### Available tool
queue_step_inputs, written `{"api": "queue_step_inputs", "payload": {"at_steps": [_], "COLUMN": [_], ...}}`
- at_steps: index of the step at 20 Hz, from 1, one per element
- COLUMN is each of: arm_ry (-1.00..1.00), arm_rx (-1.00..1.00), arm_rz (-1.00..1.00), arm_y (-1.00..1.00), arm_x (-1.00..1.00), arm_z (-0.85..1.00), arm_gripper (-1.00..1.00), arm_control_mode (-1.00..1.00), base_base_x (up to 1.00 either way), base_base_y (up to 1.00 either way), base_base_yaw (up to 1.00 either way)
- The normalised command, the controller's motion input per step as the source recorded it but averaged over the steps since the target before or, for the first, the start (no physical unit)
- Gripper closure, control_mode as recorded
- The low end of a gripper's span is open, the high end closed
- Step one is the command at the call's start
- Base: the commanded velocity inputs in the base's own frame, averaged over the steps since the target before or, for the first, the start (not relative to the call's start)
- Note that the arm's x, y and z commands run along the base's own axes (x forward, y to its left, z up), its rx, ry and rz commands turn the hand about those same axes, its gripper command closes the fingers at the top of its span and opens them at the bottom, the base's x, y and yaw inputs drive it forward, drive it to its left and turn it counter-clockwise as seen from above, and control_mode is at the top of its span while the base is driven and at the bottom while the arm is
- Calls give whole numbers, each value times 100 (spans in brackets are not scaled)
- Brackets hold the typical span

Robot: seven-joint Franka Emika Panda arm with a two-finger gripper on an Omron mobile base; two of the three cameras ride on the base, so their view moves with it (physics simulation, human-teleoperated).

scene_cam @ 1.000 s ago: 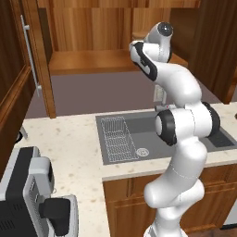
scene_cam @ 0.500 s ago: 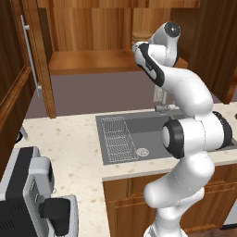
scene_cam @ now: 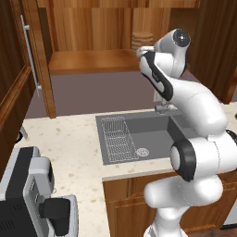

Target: Pick the avocado and bread from the counter and place them on the plate. Then pick the jam from the cabinet and place it next to the plate. Lastly close the cabinet door.

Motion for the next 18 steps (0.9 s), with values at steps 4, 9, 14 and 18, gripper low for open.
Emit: {"api": "queue_step_inputs", "payload": {"at_steps": [4,9,14,18], "arm_ry": [-6,-4,0,0], "arm_rx": [1,2,0,0], "arm_rz": [0,0,0,0], "arm_y": [10,12,6,4], "arm_x": [-75,-81,-62,-41], "arm_z": [4,0,-3,-35], "arm_gripper": [100,100,100,100], "arm_control_mode": [-100,-100,-100,-100], "base_base_x": [0,0,0,0], "base_base_y": [0,0,0,0], "base_base_yaw": [0,0,0,0]}}
